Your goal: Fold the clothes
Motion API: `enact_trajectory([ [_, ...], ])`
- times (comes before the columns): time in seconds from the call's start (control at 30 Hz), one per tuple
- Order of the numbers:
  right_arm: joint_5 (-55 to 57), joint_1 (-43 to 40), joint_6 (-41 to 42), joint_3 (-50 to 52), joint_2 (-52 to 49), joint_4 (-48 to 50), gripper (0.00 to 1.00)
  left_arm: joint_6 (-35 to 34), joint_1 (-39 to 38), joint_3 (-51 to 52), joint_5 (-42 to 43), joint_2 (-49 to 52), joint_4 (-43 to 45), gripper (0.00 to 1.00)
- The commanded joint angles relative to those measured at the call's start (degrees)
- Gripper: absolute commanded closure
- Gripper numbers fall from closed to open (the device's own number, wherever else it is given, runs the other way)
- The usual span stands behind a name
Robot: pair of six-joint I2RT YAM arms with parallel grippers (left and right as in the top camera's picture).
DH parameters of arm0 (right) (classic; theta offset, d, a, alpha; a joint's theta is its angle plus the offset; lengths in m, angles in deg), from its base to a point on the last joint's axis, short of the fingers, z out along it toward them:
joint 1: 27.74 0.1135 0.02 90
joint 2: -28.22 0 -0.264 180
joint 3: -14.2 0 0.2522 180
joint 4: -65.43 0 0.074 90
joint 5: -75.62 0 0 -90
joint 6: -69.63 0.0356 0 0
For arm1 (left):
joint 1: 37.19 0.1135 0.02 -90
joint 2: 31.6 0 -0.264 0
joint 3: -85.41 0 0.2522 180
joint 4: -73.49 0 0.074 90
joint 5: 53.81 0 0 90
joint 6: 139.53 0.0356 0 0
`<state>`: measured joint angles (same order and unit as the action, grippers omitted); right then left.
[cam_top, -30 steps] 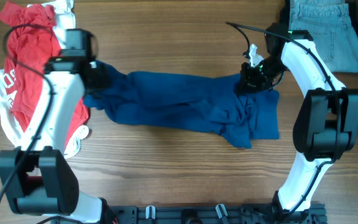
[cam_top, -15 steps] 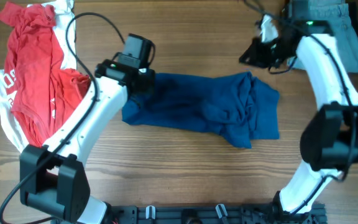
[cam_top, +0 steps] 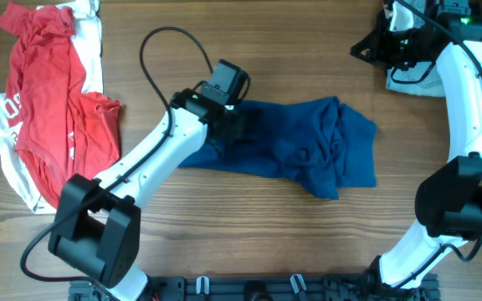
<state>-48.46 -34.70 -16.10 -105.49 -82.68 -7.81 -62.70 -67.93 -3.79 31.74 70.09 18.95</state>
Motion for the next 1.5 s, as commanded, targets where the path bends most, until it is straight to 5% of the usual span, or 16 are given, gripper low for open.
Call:
enact_trajectory([
  [0.0, -1.09, -0.04, 0.35, -1.01, 0.57, -0.04, 0.92, -1.25, -1.75, -0.44, 1.18, 0.33, 2.34, 0.00],
  [0.57, -0.68, -0.09, 0.33, -1.01, 0.57, 0.11, 0.92, -3.76, 2.91, -0.42, 4.09, 0.59, -3.72, 0.06],
  [0.63, -0.68, -0.09, 0.33, -1.01, 0.57, -0.04, 0.92, -3.80, 2.91, -0.42, 6.12, 1.84, -3.63, 0.19],
  [0.73, -0.68, -0.09, 0.35, -1.01, 0.57, -0.39, 0.92, -4.94, 2.97, -0.42, 8.92, 3.87, -3.63, 0.63],
  [0.8, -0.66, -0.09, 0.22, -1.01, 0.57, -0.48, 0.92, -8.44, 3.63, -0.42, 6.99, 4.07, -3.58, 0.82],
  [0.93, -0.17, -0.09, 0.13, -1.01, 0.57, -0.98, 0.92, -12.61, 6.67, -0.44, 4.37, 4.07, -4.15, 0.94],
  [1.23, 1.09, -0.09, -0.46, -0.98, 0.55, -1.22, 0.91, -12.35, 13.90, -0.44, -4.68, 4.00, -11.26, 0.96],
  [1.47, 1.29, -0.09, -0.35, -0.98, 0.55, -1.14, 0.91, -9.55, 15.72, -0.42, 3.28, 4.09, -8.98, 0.96],
])
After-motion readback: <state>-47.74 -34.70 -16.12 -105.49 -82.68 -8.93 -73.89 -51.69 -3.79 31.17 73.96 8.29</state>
